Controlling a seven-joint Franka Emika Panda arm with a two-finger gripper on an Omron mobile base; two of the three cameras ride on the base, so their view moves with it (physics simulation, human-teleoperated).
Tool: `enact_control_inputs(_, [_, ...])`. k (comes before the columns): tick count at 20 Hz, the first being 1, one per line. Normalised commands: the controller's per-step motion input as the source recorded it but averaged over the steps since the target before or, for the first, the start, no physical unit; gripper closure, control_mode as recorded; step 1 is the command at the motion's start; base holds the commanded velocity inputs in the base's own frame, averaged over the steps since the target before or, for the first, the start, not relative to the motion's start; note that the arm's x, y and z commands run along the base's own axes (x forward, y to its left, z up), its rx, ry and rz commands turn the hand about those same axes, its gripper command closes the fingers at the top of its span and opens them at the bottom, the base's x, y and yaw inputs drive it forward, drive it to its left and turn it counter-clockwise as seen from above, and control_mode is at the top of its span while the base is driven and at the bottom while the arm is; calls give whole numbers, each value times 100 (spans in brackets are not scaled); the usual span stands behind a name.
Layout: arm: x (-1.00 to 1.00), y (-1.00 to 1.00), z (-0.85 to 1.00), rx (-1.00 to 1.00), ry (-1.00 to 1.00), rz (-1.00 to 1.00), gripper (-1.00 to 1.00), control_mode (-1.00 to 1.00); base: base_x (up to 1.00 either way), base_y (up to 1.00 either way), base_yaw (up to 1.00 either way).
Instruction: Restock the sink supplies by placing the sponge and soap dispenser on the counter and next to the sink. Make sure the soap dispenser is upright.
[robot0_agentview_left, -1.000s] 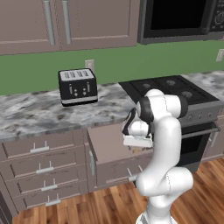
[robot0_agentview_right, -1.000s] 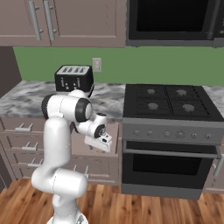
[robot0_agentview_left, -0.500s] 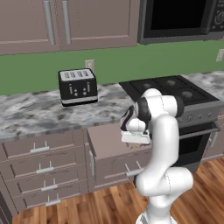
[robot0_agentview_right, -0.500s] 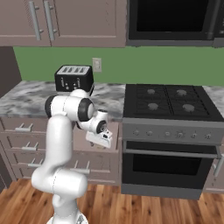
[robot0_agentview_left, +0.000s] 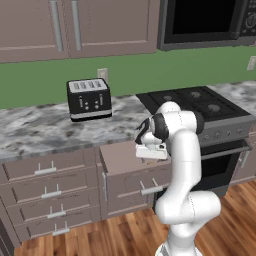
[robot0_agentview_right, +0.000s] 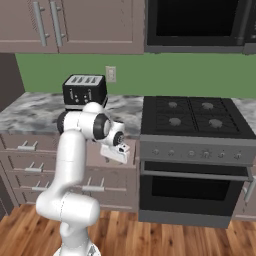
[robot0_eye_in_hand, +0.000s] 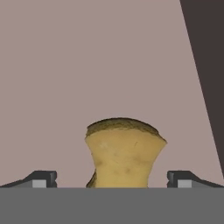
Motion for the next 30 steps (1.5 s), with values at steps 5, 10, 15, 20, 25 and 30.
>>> enact_control_inputs(5, [7, 0, -43, 2, 1, 0, -100, -100, 0, 0, 0])
enact_control_inputs(10, [-33, -1, -18, 6, -16, 0, -100, -100, 0, 0, 0])
enact_control_inputs(15, [-2, 6, -1, 1, -2, 0, -100, -100, 0, 0, 0])
enact_control_inputs(20, [5, 5, -6, 1, 0, 0, -100, -100, 0, 0, 0])
enact_control_inputs(25, [22, -13, -5, 8, 1, -2, -100, -100, 0, 0, 0])
enact_control_inputs(30, [19, -23, -12, 11, 2, -5, -100, -100, 0, 0, 0])
